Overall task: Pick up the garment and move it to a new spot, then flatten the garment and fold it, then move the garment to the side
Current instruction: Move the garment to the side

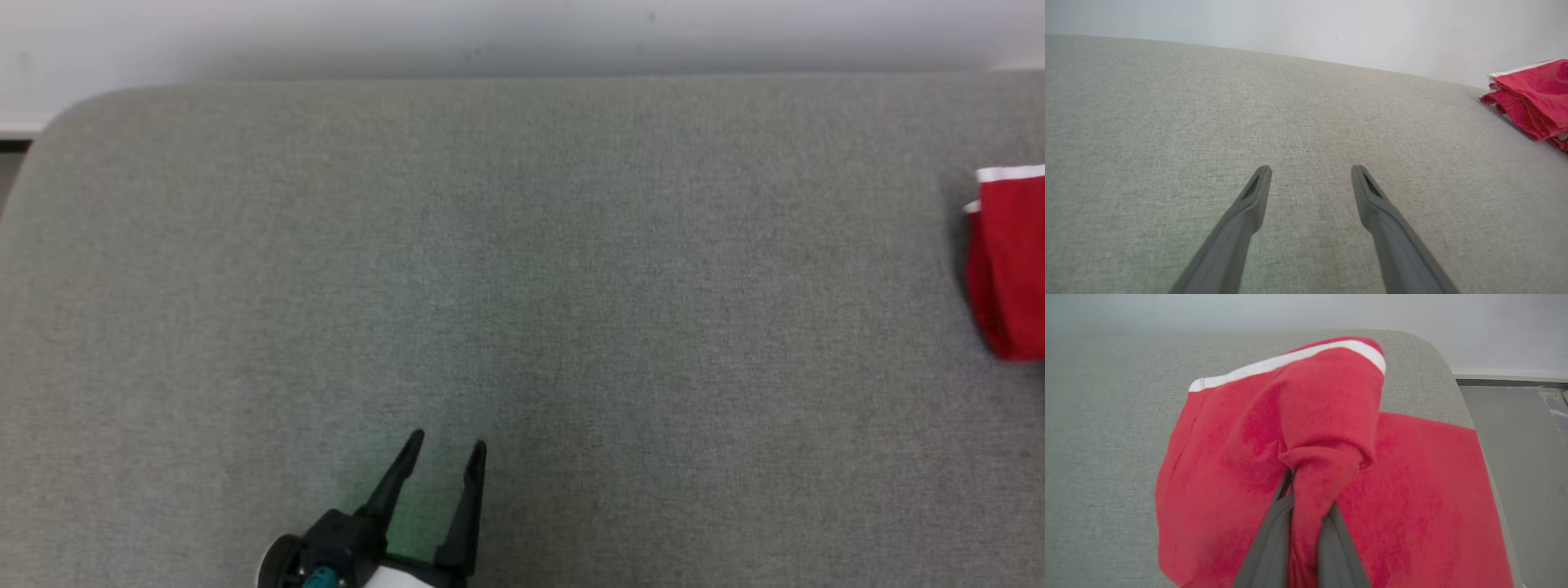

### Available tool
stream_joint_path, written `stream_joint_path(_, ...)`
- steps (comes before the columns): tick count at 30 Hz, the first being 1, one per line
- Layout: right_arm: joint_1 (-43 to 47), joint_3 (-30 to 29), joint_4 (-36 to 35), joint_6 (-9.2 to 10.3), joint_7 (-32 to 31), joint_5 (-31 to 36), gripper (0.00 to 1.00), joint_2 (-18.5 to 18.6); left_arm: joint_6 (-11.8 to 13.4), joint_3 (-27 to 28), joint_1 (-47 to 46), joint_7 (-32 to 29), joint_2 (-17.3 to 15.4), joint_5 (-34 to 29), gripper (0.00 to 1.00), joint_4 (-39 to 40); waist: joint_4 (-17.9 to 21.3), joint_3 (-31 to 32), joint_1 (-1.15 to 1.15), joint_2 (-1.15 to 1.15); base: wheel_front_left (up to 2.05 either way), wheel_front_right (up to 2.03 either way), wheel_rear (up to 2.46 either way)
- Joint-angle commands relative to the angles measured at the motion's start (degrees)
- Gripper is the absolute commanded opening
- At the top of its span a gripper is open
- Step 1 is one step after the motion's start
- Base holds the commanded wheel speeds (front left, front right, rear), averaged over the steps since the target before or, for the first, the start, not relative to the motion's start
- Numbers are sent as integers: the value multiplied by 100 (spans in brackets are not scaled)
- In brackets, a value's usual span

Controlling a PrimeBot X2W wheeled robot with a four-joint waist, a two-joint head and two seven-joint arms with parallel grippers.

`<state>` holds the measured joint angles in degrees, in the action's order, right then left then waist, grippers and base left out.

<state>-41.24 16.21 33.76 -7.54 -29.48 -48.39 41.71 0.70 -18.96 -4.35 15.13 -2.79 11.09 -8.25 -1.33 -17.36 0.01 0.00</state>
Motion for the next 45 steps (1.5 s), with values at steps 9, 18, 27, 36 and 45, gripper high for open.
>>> stream_joint_path(9,-71,-66,528,13,168,496,100,572,-42,217,-130,-1,-23,-237,100,-24,55,-430,-1,0,0,0,0)
stream_joint_path(18,50,-504,1655,13,1791,2008,100,221,-39,278,-157,-1,-23,-238,100,-40,122,-308,-1,0,0,0,0)
stream_joint_path(27,575,-1595,2174,14,3706,2828,100,-424,136,434,228,-1,-23,46,100,97,83,364,-1,0,0,0,0)
stream_joint_path(36,1970,-2273,890,14,4427,3639,100,-1484,121,774,878,-1,-22,278,100,276,72,1322,-1,0,0,0,0)
stream_joint_path(45,3965,-2540,-1560,14,4464,4113,100,-3101,56,1070,1292,-1,-23,48,100,317,50,1832,-1,0,0,0,0)
